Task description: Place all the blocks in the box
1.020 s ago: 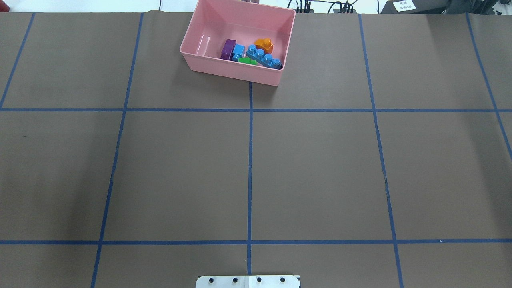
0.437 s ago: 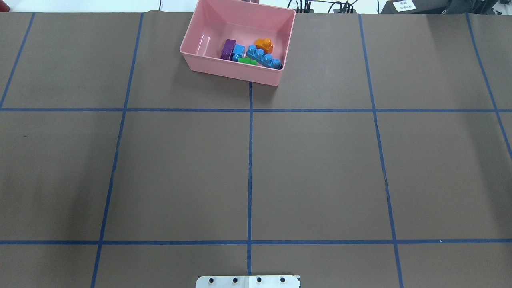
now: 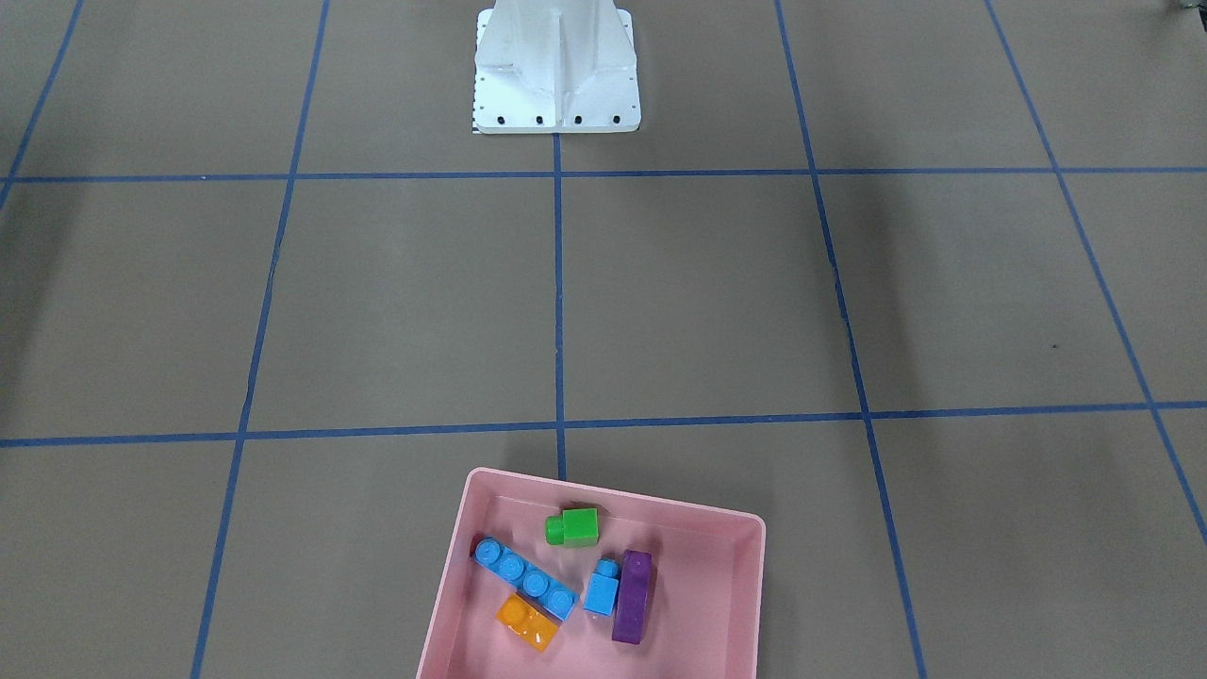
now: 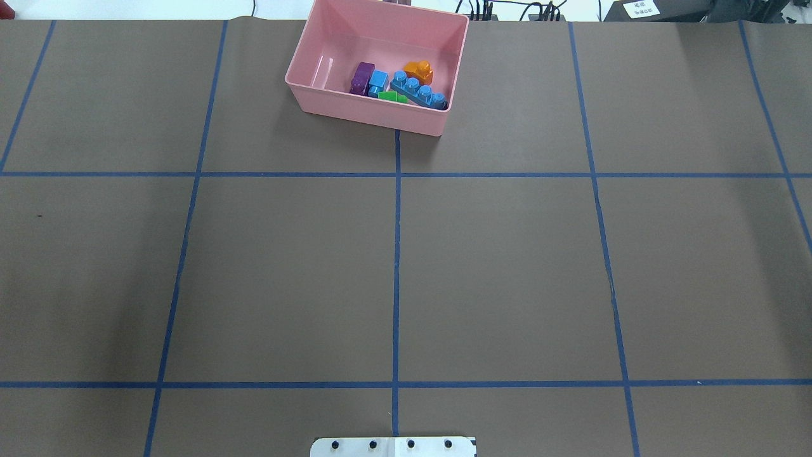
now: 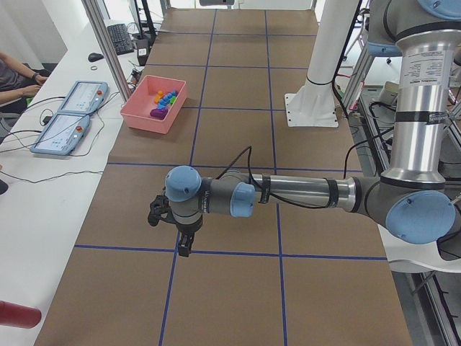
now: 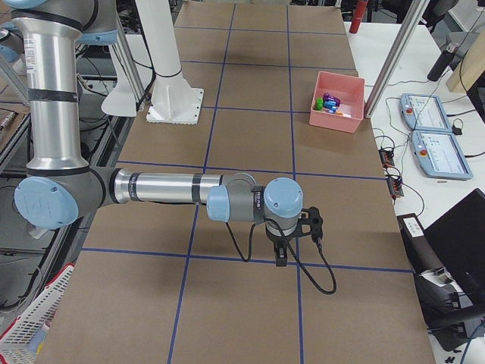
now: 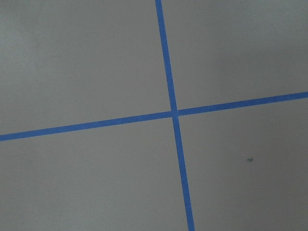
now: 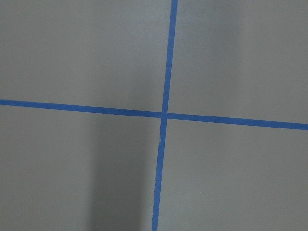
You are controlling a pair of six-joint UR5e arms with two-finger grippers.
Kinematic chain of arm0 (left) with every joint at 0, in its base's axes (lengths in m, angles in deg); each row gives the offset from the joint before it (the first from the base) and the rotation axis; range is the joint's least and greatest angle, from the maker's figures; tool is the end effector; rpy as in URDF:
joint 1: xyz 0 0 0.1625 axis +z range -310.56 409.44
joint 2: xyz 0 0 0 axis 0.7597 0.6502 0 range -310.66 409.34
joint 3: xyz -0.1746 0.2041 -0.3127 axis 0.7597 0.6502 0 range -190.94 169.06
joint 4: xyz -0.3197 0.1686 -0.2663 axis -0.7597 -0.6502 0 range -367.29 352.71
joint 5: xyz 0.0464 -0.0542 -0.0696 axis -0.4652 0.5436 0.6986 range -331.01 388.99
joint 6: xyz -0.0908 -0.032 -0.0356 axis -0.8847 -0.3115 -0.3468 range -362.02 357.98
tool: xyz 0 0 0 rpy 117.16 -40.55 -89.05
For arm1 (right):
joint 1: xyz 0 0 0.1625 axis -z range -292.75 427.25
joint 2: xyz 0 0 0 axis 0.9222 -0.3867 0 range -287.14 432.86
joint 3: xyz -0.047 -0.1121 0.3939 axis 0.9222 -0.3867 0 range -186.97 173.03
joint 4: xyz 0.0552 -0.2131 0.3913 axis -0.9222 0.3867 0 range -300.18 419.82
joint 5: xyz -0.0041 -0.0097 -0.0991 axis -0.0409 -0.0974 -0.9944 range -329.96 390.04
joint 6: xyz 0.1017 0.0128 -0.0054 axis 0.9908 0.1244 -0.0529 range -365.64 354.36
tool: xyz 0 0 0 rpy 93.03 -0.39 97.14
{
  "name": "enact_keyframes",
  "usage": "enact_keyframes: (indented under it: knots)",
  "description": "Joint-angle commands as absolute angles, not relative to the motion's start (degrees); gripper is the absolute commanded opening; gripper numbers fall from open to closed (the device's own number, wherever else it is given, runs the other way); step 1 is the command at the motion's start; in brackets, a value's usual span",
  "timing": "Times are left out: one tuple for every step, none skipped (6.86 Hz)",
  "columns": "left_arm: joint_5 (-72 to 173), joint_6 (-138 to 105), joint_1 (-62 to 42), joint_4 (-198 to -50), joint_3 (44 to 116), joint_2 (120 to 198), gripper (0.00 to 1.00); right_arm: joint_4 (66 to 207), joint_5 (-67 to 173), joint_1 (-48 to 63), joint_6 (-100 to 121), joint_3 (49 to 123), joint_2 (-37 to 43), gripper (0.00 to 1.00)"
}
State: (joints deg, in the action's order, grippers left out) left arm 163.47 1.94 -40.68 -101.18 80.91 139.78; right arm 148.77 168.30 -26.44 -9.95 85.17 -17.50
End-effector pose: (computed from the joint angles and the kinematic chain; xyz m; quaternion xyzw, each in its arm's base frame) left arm -0.0624 -0.5384 0.6197 0.0634 0.3759 0.0514 0.9231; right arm 0.0906 -0.5241 0.6247 0.0510 -0.4060 -0.0151 0.9123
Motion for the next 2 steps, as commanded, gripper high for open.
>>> enact_keyframes:
  knots:
    - [163.46, 2.02, -40.65, -101.24, 80.9, 139.78, 1.0, 148.77, 168.3, -26.44, -9.95, 85.14, -17.49, 1.0]
    - [163.2, 2.02, -40.65, -101.24, 80.9, 139.78, 1.0, 148.77, 168.3, -26.44, -9.95, 85.14, -17.49, 1.0]
